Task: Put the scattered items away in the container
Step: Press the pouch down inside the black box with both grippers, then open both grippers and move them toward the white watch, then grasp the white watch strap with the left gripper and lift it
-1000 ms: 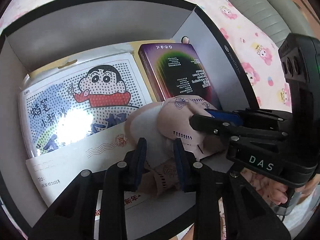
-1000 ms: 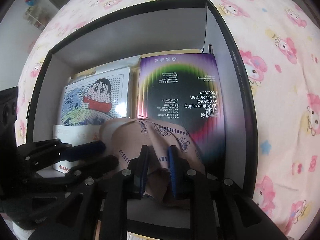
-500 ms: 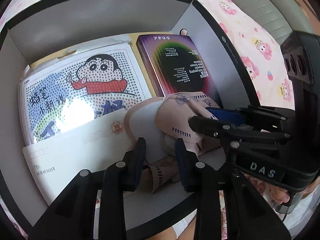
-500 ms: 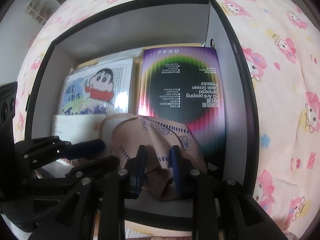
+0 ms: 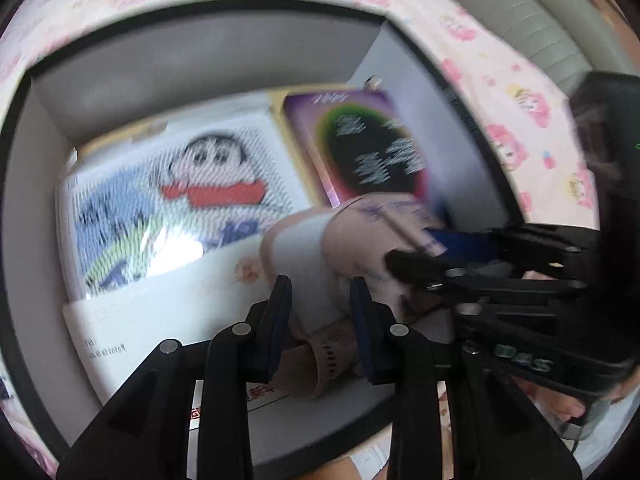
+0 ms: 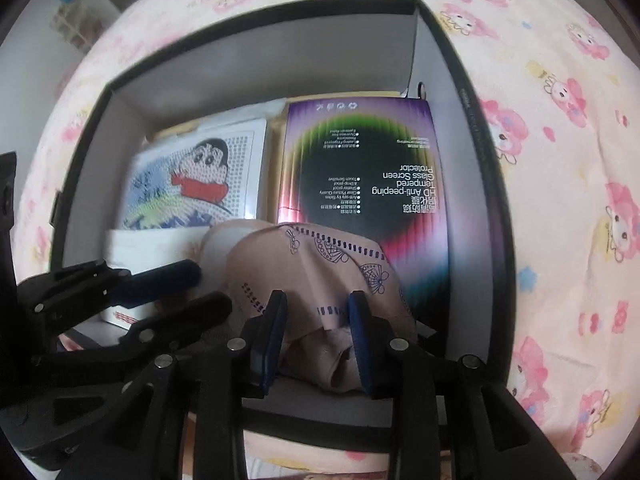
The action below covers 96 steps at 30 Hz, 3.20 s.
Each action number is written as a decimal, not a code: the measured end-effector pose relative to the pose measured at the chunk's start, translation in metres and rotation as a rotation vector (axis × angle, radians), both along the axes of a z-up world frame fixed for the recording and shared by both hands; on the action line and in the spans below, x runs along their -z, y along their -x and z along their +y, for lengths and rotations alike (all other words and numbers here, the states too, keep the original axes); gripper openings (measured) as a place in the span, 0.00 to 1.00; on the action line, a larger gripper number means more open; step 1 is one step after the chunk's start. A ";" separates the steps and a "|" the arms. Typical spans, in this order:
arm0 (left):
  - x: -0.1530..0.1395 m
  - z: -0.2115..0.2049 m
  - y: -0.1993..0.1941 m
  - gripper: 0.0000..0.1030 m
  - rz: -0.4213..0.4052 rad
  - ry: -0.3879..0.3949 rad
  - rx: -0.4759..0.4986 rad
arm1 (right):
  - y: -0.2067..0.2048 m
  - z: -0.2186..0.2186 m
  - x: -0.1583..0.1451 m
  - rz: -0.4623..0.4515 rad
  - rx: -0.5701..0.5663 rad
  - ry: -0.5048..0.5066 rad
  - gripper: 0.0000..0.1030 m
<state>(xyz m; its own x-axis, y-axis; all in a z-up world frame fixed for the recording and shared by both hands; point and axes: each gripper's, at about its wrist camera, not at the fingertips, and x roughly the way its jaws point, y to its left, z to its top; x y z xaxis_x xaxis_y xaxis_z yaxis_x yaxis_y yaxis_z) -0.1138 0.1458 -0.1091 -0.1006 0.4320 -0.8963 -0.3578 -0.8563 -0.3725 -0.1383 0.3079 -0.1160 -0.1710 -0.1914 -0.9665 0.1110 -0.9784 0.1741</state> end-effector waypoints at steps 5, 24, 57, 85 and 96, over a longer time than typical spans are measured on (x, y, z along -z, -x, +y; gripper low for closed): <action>0.003 -0.007 0.005 0.30 -0.010 -0.016 -0.003 | 0.000 0.003 -0.001 -0.005 0.000 0.004 0.29; -0.084 -0.052 -0.050 0.39 0.199 -0.124 -0.012 | -0.063 -0.041 -0.088 0.385 0.081 0.037 0.34; -0.063 -0.270 -0.097 0.39 0.179 -0.096 -0.493 | -0.055 -0.276 -0.077 0.177 -0.316 0.316 0.35; 0.081 -0.430 -0.054 0.41 -0.113 -0.368 -0.923 | -0.001 -0.382 0.020 -0.006 -0.405 0.068 0.40; 0.095 -0.428 -0.034 0.42 -0.195 -0.424 -0.877 | 0.008 -0.421 0.055 -0.066 -0.537 0.007 0.52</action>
